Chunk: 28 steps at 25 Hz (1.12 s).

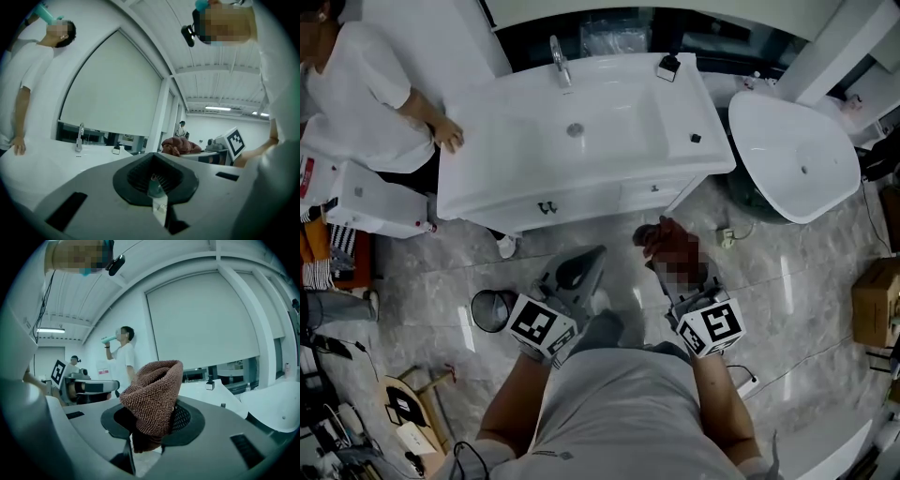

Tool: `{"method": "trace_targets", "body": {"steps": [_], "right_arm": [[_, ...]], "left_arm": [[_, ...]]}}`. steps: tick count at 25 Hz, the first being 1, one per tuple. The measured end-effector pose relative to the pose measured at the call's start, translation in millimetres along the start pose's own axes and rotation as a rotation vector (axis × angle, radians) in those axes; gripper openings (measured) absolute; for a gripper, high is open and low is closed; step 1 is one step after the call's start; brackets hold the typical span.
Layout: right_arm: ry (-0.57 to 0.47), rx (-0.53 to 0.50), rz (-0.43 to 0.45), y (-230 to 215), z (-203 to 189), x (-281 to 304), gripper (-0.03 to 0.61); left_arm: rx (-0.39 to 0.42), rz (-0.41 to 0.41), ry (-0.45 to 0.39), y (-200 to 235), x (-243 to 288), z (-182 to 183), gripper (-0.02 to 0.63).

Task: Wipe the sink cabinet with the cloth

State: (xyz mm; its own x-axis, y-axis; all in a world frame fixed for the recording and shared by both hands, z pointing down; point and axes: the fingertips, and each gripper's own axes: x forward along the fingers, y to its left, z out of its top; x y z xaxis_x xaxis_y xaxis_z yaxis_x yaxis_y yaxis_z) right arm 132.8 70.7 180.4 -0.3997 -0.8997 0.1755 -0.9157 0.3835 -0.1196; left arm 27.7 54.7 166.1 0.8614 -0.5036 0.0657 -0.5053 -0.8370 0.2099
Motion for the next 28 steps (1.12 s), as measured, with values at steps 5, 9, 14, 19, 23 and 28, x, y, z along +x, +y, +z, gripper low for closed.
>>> {"method": "trace_targets", "body": {"steps": [5, 9, 14, 19, 23, 28], "right_arm": [[0.042, 0.027, -0.009, -4, -8, 37, 0.138], [0.09, 0.035, -0.004, -3, -21, 62, 0.138], [0.151, 0.044, 0.02, -9, -43, 85, 0.138], [0.22, 0.059, 0.079, -23, -65, 102, 0.138], [0.277, 0.035, 0.145, -37, -86, 114, 0.138], [0.369, 0.056, 0.222, -61, -123, 136, 0.138]], "left_arm": [[-0.003, -0.025, 0.014, 30, 7, -1, 0.009], [-0.017, -0.011, 0.027, 51, 5, -9, 0.009], [-0.048, 0.042, 0.05, 64, 7, -25, 0.009], [-0.097, 0.135, 0.067, 75, 18, -42, 0.009], [-0.102, 0.213, 0.08, 78, 28, -54, 0.009], [-0.126, 0.324, 0.076, 79, 36, -73, 0.009]]}}
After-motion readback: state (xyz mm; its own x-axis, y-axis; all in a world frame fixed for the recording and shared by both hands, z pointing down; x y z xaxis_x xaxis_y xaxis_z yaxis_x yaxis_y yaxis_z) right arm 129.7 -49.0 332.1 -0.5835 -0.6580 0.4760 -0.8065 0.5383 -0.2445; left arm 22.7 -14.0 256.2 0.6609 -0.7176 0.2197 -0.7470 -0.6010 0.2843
